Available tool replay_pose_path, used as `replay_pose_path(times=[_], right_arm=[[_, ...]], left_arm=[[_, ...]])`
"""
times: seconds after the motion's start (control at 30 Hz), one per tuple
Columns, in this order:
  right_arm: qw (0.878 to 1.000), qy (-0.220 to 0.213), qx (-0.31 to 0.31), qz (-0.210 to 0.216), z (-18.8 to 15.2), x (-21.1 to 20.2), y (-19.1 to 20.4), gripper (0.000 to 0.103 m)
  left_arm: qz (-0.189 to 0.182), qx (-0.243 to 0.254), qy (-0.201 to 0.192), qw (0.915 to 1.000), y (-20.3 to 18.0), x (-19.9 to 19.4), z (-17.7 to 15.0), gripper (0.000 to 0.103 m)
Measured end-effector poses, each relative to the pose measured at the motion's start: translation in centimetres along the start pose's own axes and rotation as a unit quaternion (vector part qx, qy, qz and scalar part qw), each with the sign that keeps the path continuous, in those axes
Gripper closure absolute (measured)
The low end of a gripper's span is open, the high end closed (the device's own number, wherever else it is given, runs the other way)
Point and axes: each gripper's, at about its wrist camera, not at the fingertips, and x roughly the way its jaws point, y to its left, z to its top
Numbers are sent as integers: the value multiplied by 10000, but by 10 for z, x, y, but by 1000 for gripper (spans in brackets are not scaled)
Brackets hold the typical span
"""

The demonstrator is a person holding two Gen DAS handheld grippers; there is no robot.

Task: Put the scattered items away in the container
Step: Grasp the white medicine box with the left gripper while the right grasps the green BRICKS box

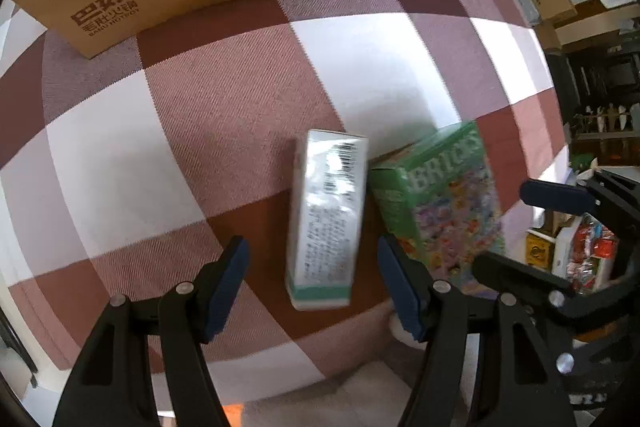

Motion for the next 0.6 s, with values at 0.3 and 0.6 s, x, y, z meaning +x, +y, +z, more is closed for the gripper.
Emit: replay_pose_path(times=[0.3, 0.6], right_arm=[[9993, 66, -264, -244, -3, 21, 9, 27], [9983, 227, -357, -393, 3, 50, 14, 20]], left_arm=[[21, -288, -46, 9996, 26, 11, 4, 35], [84, -219, -152, 9996, 27, 10, 4, 35]])
